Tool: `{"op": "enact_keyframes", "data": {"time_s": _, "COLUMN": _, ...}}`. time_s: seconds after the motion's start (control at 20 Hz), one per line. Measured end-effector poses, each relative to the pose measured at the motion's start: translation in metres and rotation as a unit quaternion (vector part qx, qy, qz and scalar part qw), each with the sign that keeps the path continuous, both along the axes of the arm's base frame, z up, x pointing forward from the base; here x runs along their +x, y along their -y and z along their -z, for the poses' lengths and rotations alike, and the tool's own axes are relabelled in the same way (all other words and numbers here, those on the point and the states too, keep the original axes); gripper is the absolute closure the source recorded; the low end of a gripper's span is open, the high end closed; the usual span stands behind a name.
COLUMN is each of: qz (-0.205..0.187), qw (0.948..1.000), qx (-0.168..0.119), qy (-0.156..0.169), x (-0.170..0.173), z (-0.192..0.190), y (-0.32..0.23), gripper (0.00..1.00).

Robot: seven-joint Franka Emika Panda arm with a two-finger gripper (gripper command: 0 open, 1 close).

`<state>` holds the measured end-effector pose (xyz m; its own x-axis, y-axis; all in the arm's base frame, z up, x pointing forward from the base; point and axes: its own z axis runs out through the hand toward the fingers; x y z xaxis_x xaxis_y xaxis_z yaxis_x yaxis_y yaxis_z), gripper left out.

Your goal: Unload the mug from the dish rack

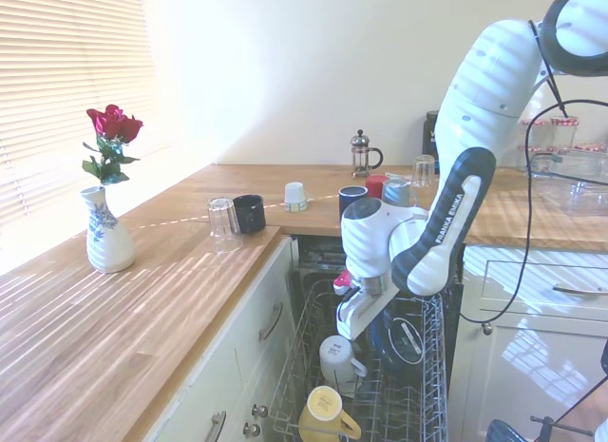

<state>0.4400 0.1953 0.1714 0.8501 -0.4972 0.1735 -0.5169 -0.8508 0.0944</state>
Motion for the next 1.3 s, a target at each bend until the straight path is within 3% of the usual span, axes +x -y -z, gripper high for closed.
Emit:
{"op": "enact_keyframes", "data": {"time_s": 0.35, "qz": -0.015, "qw": 0.9995, "qx": -0.022, "qy": -0.015, "x": 0.032, "z": 0.045, "y": -0.013, "gripper": 0.00}}
{"op": "enact_keyframes", "data": {"time_s": 1.3, "qz": -0.020, "qw": 0.9976, "qx": -0.026, "qy": -0.061, "x": 0.071, "z": 0.105, "y": -0.018, "gripper": 0.00}}
